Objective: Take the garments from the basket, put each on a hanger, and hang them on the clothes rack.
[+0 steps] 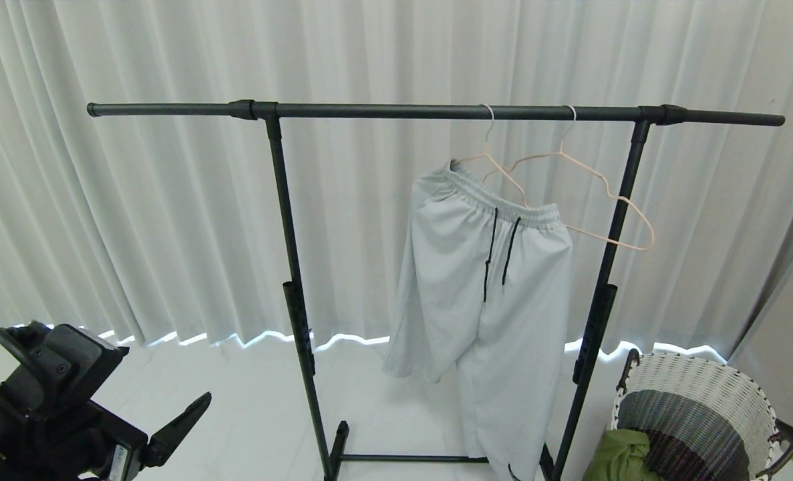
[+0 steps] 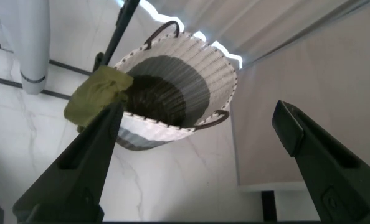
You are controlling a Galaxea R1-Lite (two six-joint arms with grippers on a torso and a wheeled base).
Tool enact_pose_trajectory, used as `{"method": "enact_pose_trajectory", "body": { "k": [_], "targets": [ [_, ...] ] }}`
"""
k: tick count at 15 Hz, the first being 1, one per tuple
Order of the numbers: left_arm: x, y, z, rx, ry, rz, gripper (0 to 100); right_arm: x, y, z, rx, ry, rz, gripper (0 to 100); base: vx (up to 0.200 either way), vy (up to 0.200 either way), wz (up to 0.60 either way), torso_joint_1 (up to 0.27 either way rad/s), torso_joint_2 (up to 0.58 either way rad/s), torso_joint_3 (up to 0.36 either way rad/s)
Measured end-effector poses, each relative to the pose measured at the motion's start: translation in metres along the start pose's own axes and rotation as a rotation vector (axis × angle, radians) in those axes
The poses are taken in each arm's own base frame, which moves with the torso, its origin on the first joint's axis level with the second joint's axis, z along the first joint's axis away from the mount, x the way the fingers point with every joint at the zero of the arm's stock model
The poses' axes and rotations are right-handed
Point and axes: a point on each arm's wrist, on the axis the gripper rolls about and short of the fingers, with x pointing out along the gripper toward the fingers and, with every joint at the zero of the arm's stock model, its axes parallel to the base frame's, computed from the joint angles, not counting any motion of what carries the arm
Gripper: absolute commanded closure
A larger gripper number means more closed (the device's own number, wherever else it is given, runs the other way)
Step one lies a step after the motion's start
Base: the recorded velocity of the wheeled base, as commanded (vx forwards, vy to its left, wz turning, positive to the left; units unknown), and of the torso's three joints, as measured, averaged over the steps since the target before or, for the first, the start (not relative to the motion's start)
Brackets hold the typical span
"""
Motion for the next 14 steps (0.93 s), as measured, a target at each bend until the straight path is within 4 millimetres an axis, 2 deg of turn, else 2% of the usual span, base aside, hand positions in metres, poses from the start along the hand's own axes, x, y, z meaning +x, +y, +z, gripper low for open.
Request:
{"method": "enact_pose_trajectory", "body": {
  "k": [8,11,14],
  "targets": [
    [0.000,0.000,-0.001,-0.008,0.004,0.001,0,0.003,0.004,-0.009,-0.008,0.063,-0.014,0,0.000,0.000,0.00,-0.166,0.46,0.294],
    [0.000,-0.001,-0.003,0.001,0.011,-0.003,0,0.004,0.009,-0.018,-0.012,0.090,0.001,0,0.000,0.000,0.00,-0.059,0.20,0.136],
    [-0.001,-0.004,-0.007,0.003,0.021,-0.015,0,0.004,0.012,-0.022,-0.014,0.103,0.007,0,0.000,-0.200,0.00,-0.009,0.03,0.032]
  ]
}}
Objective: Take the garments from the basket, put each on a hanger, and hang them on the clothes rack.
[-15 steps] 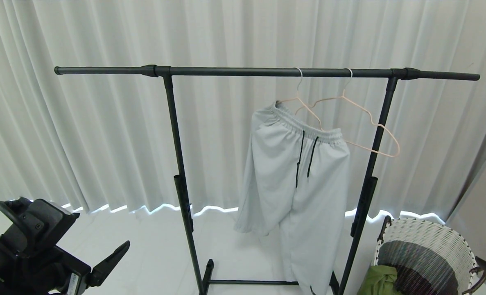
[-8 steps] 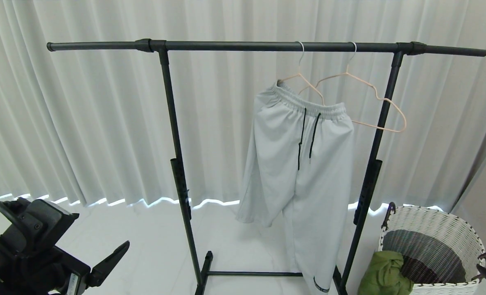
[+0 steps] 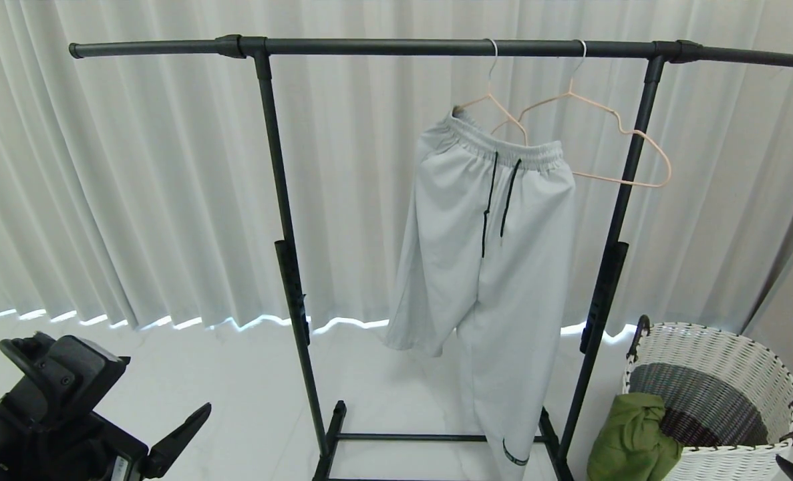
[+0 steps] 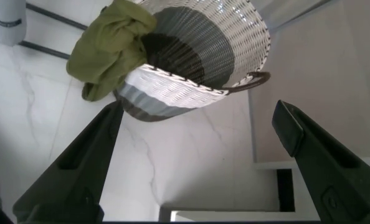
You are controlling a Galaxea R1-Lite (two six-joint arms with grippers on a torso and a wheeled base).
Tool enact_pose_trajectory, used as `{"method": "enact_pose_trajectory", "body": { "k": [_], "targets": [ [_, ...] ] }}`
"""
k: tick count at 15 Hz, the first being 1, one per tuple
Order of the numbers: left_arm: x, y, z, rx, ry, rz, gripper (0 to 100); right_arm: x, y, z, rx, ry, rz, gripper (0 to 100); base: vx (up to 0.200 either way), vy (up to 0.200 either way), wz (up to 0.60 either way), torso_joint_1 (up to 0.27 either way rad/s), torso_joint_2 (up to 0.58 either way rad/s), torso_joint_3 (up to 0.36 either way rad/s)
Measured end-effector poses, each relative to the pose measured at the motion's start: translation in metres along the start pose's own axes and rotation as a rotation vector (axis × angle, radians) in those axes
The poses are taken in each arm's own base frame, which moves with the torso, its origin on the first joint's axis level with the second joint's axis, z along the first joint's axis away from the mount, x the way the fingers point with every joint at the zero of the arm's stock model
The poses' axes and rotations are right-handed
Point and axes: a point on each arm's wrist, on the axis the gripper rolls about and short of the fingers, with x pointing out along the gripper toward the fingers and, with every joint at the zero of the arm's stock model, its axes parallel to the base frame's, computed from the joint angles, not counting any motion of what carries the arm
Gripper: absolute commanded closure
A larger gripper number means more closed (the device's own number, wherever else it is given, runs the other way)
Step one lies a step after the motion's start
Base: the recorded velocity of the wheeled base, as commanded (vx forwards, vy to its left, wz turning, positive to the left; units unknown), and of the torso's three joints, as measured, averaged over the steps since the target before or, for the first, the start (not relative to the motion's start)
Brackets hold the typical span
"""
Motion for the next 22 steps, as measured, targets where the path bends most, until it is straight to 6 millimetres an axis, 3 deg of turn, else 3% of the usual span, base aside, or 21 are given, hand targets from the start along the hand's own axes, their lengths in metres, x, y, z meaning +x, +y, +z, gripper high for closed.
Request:
{"method": "enact_pose_trajectory", "body": {
  "k": [3,12,15,18,22],
  "targets": [
    [0.000,-0.003,0.000,0.008,-0.004,-0.021,0,0.000,0.000,-0.002,0.004,0.011,-0.003,0,0.000,-0.200,0.00,-0.001,0.01,0.007],
    [0.002,-0.004,-0.001,0.006,0.003,-0.035,0,0.003,0.006,-0.010,0.000,0.036,0.044,0,0.200,0.000,0.00,0.002,0.00,0.003],
    [0.003,-0.006,-0.002,0.010,0.009,-0.049,0,0.008,0.010,-0.013,-0.001,0.033,0.136,0,0.000,0.000,0.00,0.000,0.00,0.000],
    [0.003,-0.011,-0.004,0.019,0.012,-0.077,0,0.022,0.016,-0.010,-0.019,0.047,0.248,0,0.000,0.000,0.00,0.000,0.00,0.000],
    [0.000,-0.017,-0.011,0.023,0.023,-0.110,0,0.057,0.034,0.000,-0.150,0.071,0.400,0,0.000,0.000,0.00,0.000,0.00,0.000]
  ]
}}
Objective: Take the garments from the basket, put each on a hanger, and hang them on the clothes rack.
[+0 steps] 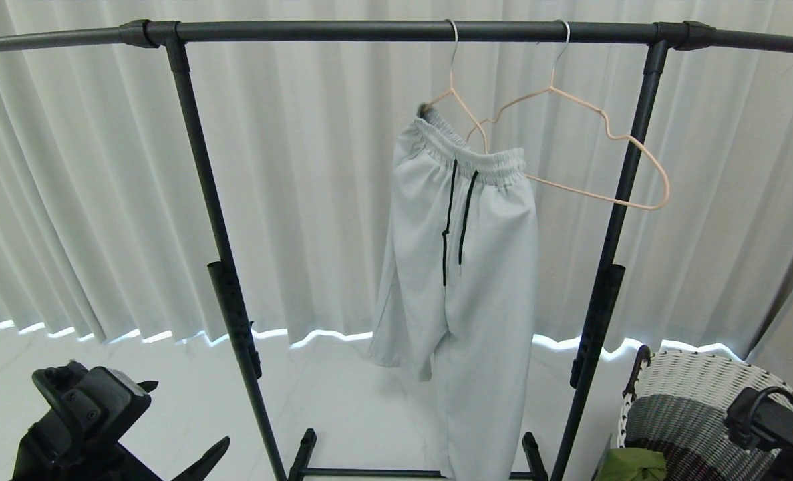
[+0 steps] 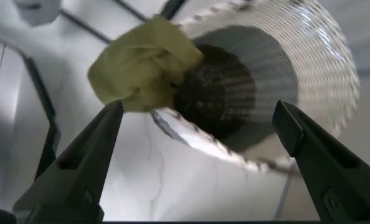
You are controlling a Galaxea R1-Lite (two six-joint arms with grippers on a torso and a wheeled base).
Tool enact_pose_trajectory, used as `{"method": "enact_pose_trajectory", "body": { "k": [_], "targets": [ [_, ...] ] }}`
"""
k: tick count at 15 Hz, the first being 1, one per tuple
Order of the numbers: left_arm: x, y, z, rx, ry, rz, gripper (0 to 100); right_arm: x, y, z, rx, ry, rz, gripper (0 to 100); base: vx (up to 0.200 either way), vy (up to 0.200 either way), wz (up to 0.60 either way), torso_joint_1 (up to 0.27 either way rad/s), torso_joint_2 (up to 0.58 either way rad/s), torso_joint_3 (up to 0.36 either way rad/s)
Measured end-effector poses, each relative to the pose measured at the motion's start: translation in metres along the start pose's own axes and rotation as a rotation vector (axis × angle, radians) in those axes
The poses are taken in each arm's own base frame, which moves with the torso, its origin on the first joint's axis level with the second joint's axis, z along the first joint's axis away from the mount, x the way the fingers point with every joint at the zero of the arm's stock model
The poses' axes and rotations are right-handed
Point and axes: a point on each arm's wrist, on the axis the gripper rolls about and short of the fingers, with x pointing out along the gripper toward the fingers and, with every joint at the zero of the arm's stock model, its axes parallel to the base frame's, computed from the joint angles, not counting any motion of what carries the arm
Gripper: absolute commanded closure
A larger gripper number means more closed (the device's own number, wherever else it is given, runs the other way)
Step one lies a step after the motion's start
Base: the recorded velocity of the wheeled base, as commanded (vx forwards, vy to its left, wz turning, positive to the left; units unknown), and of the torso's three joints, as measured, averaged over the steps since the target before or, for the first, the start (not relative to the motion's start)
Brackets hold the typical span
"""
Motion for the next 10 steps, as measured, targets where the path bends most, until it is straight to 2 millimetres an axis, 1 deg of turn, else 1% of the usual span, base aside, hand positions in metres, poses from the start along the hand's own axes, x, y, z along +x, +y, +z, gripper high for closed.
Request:
{"method": "enact_pose_trajectory", "body": {
  "k": [2,4,6,8,10],
  "targets": [
    [-0.003,-0.002,-0.004,0.000,-0.001,-0.002,0,0.024,0.005,0.008,-0.075,0.013,0.063,0,0.000,0.000,0.00,0.000,0.00,0.000],
    [-0.009,-0.007,-0.013,0.000,0.005,-0.007,0,0.050,0.012,0.011,-0.148,0.045,0.126,0,0.000,0.000,0.00,0.000,0.00,0.000],
    [-0.016,-0.011,-0.020,-0.002,0.002,-0.007,0,0.074,0.018,0.010,-0.196,0.074,0.165,0,0.000,0.000,0.00,0.000,0.00,0.000],
    [-0.021,-0.012,-0.022,-0.016,-0.015,0.002,0,0.097,0.020,0.007,-0.202,0.097,0.170,0,0.000,0.000,0.00,0.000,0.00,0.000],
    [-0.023,-0.013,-0.022,-0.015,-0.027,0.005,0,0.114,0.019,0.001,-0.193,0.135,0.164,0,0.000,0.000,0.00,0.000,0.00,0.000]
  ]
}}
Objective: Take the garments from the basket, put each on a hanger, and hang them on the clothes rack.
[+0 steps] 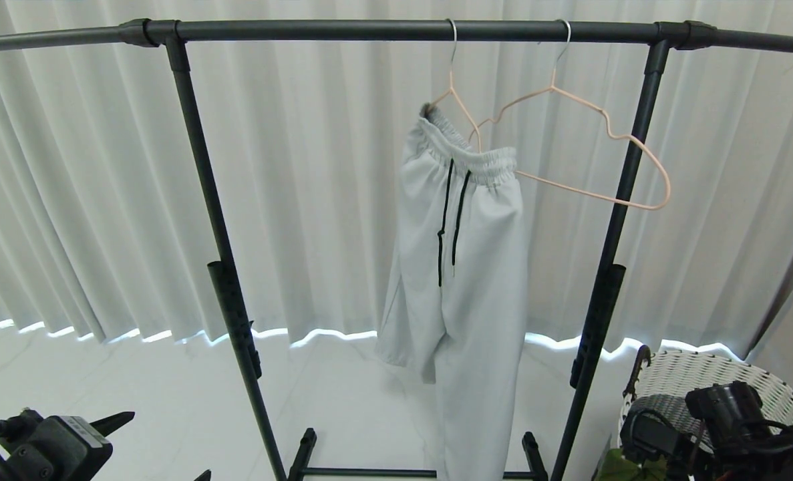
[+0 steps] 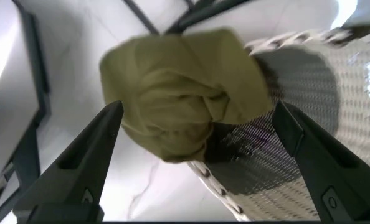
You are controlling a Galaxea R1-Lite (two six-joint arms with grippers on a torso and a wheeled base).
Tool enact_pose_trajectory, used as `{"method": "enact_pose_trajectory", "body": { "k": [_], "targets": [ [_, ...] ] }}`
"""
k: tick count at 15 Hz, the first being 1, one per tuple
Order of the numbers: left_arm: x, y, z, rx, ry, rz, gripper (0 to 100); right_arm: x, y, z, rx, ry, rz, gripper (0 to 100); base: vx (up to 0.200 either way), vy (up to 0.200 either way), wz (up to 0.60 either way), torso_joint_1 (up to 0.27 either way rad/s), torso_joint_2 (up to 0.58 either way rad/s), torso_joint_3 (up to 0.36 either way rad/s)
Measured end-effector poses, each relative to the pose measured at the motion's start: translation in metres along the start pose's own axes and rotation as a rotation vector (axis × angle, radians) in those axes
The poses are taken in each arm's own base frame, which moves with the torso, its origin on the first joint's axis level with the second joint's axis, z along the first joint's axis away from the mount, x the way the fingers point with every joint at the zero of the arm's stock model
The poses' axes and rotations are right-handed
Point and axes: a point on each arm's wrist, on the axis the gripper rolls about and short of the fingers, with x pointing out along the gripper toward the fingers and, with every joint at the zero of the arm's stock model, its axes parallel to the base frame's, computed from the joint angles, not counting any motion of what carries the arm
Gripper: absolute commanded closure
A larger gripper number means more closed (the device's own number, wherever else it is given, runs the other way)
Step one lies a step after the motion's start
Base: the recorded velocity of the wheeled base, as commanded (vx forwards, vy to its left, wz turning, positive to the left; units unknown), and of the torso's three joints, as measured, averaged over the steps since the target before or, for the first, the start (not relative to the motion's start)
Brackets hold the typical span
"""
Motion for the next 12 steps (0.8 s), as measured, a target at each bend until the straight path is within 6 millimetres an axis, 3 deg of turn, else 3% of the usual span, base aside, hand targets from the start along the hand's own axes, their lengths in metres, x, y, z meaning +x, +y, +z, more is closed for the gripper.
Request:
{"method": "enact_pose_trajectory", "body": {
  "k": [5,6,12],
  "targets": [
    [0.000,0.000,0.000,0.001,-0.004,-0.004,0,0.028,-0.001,-0.005,0.018,0.070,0.042,0,0.000,0.000,0.00,0.000,0.00,0.000],
    [0.000,-0.001,0.000,0.001,-0.007,-0.018,0,0.031,-0.001,-0.006,0.019,0.077,0.047,100,0.000,0.000,0.00,0.000,0.00,0.000],
    [0.001,-0.001,0.000,0.003,-0.009,-0.037,0,0.045,-0.005,-0.004,0.025,0.085,0.047,100,0.000,0.000,0.00,0.000,0.00,0.000]
  ]
}}
